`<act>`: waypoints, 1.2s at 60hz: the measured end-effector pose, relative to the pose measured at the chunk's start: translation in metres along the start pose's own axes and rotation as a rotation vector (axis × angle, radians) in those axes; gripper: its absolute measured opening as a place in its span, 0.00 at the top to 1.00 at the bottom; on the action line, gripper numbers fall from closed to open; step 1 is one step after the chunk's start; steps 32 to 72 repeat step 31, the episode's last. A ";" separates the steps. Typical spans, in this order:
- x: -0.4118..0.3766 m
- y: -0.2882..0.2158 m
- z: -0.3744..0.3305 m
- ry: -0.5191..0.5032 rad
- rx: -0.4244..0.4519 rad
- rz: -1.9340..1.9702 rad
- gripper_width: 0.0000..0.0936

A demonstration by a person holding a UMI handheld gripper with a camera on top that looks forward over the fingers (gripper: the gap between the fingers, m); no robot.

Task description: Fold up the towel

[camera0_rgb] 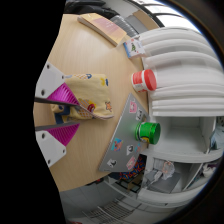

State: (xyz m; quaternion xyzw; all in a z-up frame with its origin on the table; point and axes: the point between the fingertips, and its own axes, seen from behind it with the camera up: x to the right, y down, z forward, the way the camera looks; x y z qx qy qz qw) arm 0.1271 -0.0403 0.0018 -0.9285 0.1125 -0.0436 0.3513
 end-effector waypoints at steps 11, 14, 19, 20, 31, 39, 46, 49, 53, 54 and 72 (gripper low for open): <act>0.001 -0.008 -0.053 -0.071 0.021 0.057 0.11; 0.002 -0.007 -0.074 -0.083 0.031 0.069 0.10; 0.001 0.001 -0.112 -0.109 0.037 0.112 0.11; 0.001 0.004 -0.120 -0.114 0.036 0.123 0.11; 0.011 0.021 -0.181 -0.172 0.040 0.218 0.11; 0.011 0.021 -0.181 -0.172 0.040 0.218 0.11; 0.011 0.021 -0.181 -0.172 0.040 0.218 0.11; 0.011 0.021 -0.181 -0.172 0.040 0.218 0.11; 0.011 0.021 -0.181 -0.172 0.040 0.218 0.11; 0.011 0.021 -0.181 -0.172 0.040 0.218 0.11; 0.011 0.021 -0.181 -0.172 0.040 0.218 0.11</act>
